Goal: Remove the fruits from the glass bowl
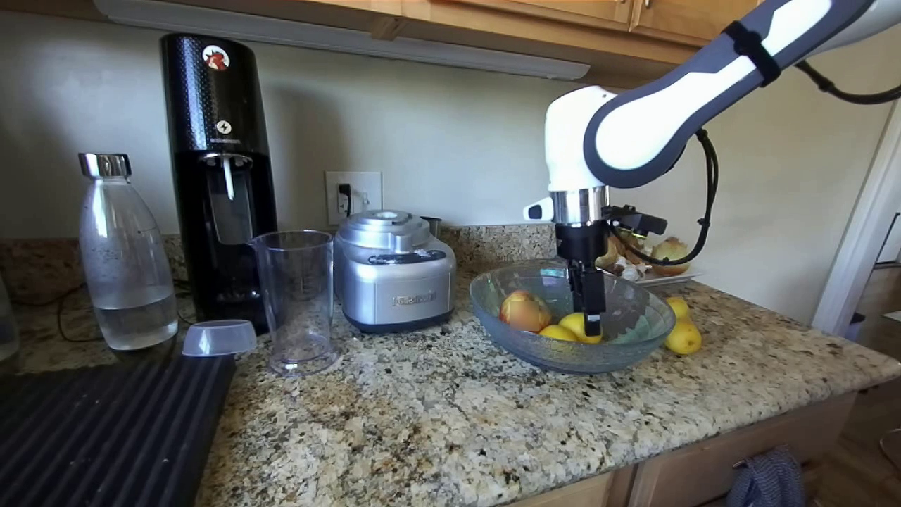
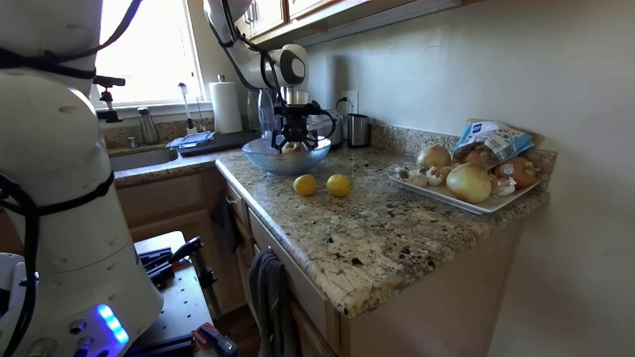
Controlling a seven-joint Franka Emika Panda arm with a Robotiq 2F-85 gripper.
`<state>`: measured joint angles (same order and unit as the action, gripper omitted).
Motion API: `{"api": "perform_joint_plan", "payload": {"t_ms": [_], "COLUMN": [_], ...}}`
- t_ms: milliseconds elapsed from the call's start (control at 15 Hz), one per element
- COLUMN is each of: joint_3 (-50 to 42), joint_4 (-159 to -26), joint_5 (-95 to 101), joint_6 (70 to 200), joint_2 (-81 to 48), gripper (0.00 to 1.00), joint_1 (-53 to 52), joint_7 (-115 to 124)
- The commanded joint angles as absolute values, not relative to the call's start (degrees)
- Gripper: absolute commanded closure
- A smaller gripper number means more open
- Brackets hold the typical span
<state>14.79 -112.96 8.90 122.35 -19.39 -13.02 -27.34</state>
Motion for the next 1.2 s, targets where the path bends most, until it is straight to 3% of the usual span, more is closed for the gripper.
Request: {"api": "perform_joint_plan", "payload": {"t_ms": [0, 333, 533, 867, 1067, 1133], "joint_3": [15.84, 16.74, 17.09, 16.68, 16.51, 16.55], "joint_4": [-112.39, -112.83, -113.11, -113.99, -115.2, -115.44], "joint_5": [8.0, 6.37, 4.9, 4.09, 4.19, 4.21], "joint_6": [122.38, 122.35, 122.34, 122.43, 123.19, 123.22], "joint_2": [-20.24, -20.3, -20.12, -19.73, -18.23, -17.93], "gripper": [0.0, 0.01, 0.32, 0.4, 0.63, 0.64], "joint_1": [-12.44, -12.17, -11.89, -11.54, -11.56, -11.58], "joint_7": [-29.97, -31.51, -32.62, -32.76, -31.82, -31.88]}}
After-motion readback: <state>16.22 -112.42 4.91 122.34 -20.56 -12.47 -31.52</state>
